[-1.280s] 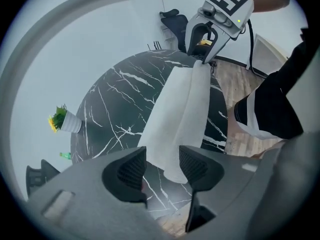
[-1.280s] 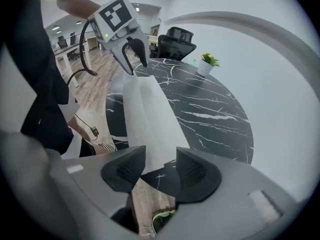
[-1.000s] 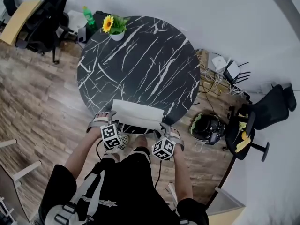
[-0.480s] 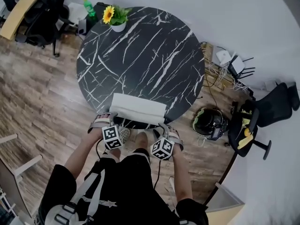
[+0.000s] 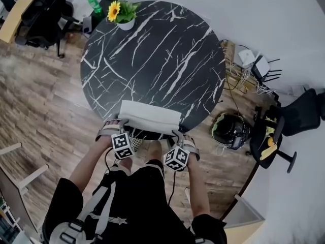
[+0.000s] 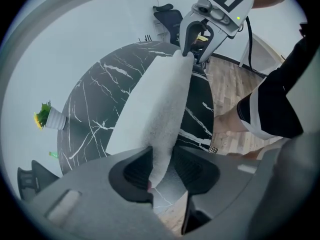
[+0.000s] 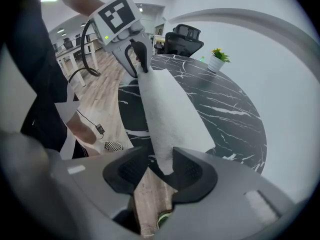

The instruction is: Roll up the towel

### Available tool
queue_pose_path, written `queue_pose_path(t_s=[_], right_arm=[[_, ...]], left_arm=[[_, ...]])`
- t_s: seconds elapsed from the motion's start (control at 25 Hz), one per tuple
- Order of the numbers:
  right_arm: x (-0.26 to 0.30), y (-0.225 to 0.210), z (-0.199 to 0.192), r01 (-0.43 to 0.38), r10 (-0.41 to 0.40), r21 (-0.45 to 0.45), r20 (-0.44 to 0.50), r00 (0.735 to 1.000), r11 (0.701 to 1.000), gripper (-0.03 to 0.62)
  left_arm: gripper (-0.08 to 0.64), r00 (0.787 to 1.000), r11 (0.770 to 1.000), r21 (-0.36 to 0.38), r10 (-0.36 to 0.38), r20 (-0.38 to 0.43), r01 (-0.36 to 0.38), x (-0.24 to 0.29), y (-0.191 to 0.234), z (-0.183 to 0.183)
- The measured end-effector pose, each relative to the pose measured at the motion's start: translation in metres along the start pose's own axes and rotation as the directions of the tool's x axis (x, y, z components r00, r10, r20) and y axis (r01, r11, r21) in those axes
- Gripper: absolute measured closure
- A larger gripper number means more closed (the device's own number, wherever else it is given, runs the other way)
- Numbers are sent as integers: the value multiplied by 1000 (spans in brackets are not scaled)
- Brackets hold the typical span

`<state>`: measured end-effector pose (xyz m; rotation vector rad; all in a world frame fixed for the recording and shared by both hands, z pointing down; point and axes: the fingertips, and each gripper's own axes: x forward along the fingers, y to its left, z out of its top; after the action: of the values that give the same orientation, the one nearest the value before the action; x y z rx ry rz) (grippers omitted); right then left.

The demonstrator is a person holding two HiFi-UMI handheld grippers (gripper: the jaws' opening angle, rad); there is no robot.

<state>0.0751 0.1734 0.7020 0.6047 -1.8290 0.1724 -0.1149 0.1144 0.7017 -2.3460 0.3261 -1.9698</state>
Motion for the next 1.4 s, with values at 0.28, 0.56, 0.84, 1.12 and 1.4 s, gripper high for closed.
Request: queue_pose_path(t_s=[0.28, 0.56, 0.84, 1.12, 1.4], right_arm=[[5, -10, 0, 50, -50, -58, -2, 999, 997, 489], [2, -6, 0, 43, -44, -68, -17, 999, 997, 535], [-8, 28, -2, -55, 54, -24, -40, 998, 998, 537], [-9, 39, -3, -76, 77, 31, -56, 995, 997, 535], [-16, 29, 2, -149, 156, 116, -51, 987, 982, 535]], left_arm=[[457, 999, 998, 55, 32, -23, -31, 5, 2, 1], [503, 1000, 997, 74, 28, -14, -27, 0, -1, -1], [505, 999, 995, 85, -42, -33, 44, -8, -27, -14], [502, 997, 993, 92, -65, -42, 69, -10, -33, -18], [495, 992, 990, 77, -115, -51, 119, -12, -22, -13]])
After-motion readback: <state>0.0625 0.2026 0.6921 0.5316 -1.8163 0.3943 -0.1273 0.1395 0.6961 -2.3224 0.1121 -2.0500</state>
